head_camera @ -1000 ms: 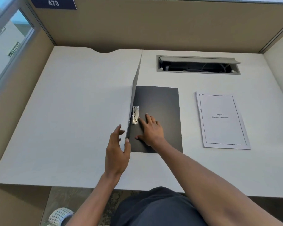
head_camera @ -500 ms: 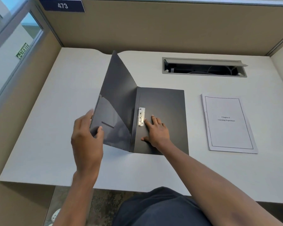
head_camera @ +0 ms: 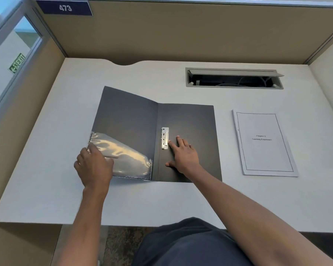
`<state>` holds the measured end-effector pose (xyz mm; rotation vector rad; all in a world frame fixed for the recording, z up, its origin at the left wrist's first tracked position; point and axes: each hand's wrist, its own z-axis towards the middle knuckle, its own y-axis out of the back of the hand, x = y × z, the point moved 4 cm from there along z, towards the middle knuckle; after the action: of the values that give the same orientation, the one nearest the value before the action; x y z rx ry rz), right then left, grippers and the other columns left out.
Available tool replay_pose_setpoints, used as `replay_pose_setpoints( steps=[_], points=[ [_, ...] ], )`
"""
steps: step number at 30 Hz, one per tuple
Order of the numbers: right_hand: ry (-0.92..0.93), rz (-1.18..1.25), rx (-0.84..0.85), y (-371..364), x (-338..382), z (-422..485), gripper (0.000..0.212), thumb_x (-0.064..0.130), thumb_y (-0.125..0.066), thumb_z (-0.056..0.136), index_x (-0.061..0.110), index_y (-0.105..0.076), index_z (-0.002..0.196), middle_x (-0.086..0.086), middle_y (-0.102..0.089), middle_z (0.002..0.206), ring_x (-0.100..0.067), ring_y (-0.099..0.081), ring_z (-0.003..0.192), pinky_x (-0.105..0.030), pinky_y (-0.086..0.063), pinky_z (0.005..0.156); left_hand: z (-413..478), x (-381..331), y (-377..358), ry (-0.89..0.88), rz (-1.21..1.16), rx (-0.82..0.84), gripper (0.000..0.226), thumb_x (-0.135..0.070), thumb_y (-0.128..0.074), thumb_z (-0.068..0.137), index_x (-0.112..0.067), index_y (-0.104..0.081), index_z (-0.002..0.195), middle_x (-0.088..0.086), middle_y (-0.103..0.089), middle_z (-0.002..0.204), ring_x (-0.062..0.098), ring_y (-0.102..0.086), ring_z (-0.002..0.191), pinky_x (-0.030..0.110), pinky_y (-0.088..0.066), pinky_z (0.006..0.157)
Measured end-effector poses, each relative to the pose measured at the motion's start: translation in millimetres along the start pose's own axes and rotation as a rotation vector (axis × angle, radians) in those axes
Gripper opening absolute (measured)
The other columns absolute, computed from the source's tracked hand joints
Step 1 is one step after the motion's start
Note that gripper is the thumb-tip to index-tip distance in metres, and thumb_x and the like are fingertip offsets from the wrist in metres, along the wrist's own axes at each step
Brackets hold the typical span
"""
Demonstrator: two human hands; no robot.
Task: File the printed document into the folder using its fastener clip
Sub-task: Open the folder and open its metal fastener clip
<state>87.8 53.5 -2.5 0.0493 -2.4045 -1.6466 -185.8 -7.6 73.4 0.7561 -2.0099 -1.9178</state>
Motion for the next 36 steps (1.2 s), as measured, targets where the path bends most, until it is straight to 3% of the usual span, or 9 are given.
replay_pose_setpoints(
  steps=[4,7,10,13,17,21,24,30,36],
  points=[
    [-0.003,-0.006,0.002,-0.9,0.3,1.2,0.09,0.061,-0.073,0.08,0.03,-0.03,0.152,-0.01,-0.02,0.166,-0.029,-0.025,0.151,-0.044,-0.032,0.119,0.6,0.6,-31.0,0.043,-0.002,0.091,0.068,-0.019,-0.068,0.088,0.007,-0.041,0.144,0.037,-0.032,0.154,0.046,-0.028,0.149,0.053,-0.026,0.121],
    [-0.002,-0.014,0.003,-1.2,0.8,2.6,0.089,0.062,-0.073,0.08,0.029,-0.03,0.152,-0.01,-0.019,0.166,-0.029,-0.025,0.151,-0.044,-0.033,0.118,1.5,0.5,-48.5,0.044,-0.009,0.148,0.075,-0.027,-0.066,0.094,0.007,-0.033,0.152,0.033,-0.025,0.162,0.043,-0.019,0.154,0.05,-0.019,0.125],
    [0.001,-0.023,0.006,-1.9,0.5,3.3,0.09,0.063,-0.072,0.081,0.029,-0.029,0.152,-0.01,-0.018,0.167,-0.029,-0.025,0.151,-0.044,-0.034,0.118,-0.4,-9.0,-61.8,0.036,-0.019,0.223,0.074,-0.029,-0.064,0.096,0.006,-0.032,0.153,0.03,-0.023,0.164,0.041,-0.02,0.154,0.048,-0.021,0.126],
    [0.002,-0.029,0.006,-2.7,-0.1,3.7,0.09,0.063,-0.071,0.081,0.029,-0.029,0.153,-0.01,-0.018,0.167,-0.028,-0.024,0.151,-0.044,-0.033,0.118,-6.1,-33.6,-68.9,-0.05,-0.013,0.23,0.059,-0.017,-0.061,0.097,0.005,-0.041,0.148,0.025,-0.029,0.161,0.039,-0.033,0.145,0.043,-0.036,0.116],
    [0.006,-0.029,0.0,-2.5,-0.5,4.5,0.089,0.063,-0.072,0.081,0.029,-0.031,0.152,-0.01,-0.019,0.167,-0.028,-0.024,0.151,-0.044,-0.034,0.117,-9.8,-72.4,-75.5,-0.183,-0.224,0.231,0.039,0.003,-0.054,0.09,0.001,-0.056,0.129,0.016,-0.044,0.133,0.034,-0.048,0.121,0.043,-0.05,0.099],
    [0.003,-0.038,-0.002,-2.1,-0.3,4.4,0.09,0.064,-0.071,0.081,0.029,-0.03,0.153,-0.009,-0.019,0.167,-0.028,-0.024,0.151,-0.043,-0.034,0.117,-6.2,-105.4,-88.2,-0.282,-0.285,0.4,0.074,-0.019,-0.074,0.09,-0.011,-0.039,0.154,0.011,-0.039,0.133,0.03,-0.05,0.12,0.039,-0.046,0.107],
    [0.005,-0.034,-0.002,-2.4,-1.1,5.5,0.091,0.064,-0.071,0.081,0.029,-0.029,0.154,-0.009,-0.018,0.168,-0.028,-0.023,0.152,-0.044,-0.033,0.118,1.0,-121.5,-95.4,-0.299,-0.193,0.461,0.095,-0.042,-0.079,0.084,-0.027,-0.025,0.161,0.011,-0.041,0.136,0.031,-0.049,0.126,0.049,-0.046,0.106],
    [0.018,-0.016,0.042,0.5,-4.8,9.7,0.094,0.063,-0.073,0.08,0.03,-0.028,0.156,-0.007,-0.02,0.166,-0.027,-0.024,0.151,-0.044,-0.034,0.119,8.7,-133.9,-106.5,-0.24,-0.088,0.529,0.111,-0.053,-0.085,0.074,-0.038,-0.018,0.16,0.012,-0.037,0.141,0.032,-0.038,0.135,0.056,-0.044,0.1],
    [-0.1,0.228,0.031,20.2,-1.6,32.0,0.066,0.05,-0.067,0.09,0.016,-0.047,0.144,-0.008,-0.044,0.146,-0.027,-0.041,0.138,-0.043,-0.046,0.106,1.9,-137.4,-109.7,-0.231,-0.045,0.464,0.111,-0.056,-0.084,0.073,-0.037,-0.017,0.16,0.012,-0.039,0.141,0.033,-0.038,0.135,0.056,-0.044,0.098]
  ],
)
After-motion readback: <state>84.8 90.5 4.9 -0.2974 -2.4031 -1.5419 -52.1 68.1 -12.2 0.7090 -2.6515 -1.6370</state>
